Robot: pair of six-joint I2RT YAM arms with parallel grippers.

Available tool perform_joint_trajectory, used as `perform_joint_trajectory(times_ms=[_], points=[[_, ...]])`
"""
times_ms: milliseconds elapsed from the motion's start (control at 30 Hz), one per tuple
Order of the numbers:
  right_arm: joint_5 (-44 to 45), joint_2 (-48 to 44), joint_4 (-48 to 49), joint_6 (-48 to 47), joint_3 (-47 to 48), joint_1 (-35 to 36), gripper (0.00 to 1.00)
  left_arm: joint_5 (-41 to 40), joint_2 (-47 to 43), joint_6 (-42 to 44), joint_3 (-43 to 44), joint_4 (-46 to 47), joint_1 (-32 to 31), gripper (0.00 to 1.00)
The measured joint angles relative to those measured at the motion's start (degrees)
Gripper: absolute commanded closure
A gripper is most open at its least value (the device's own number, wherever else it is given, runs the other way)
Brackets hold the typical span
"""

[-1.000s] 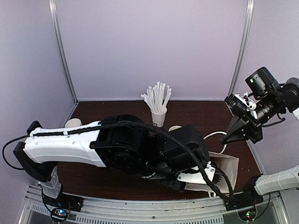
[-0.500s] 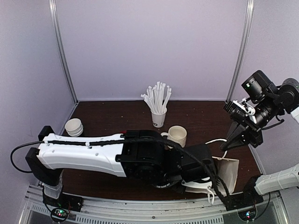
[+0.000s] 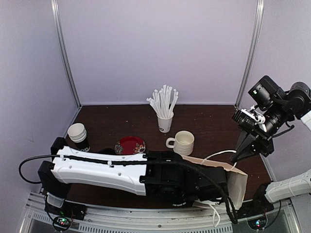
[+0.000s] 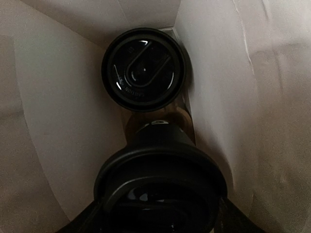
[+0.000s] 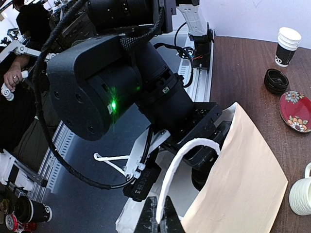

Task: Pack the takeout coffee

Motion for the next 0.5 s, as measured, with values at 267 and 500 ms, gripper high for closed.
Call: perform_joint_trajectory(times_ms=[267,500], points=[[-0.35,1.25,-1.05,-0.68,0.0,1.7,1.0,-2.89,0.46,1.53,-1.57,2.51,0.13,0.46],[-0.17,3.37,-1.46,-0.74,1.66,2.84,1.0,-4.57,0.46,4.76,-2.69,7.48,0.42,0.46]])
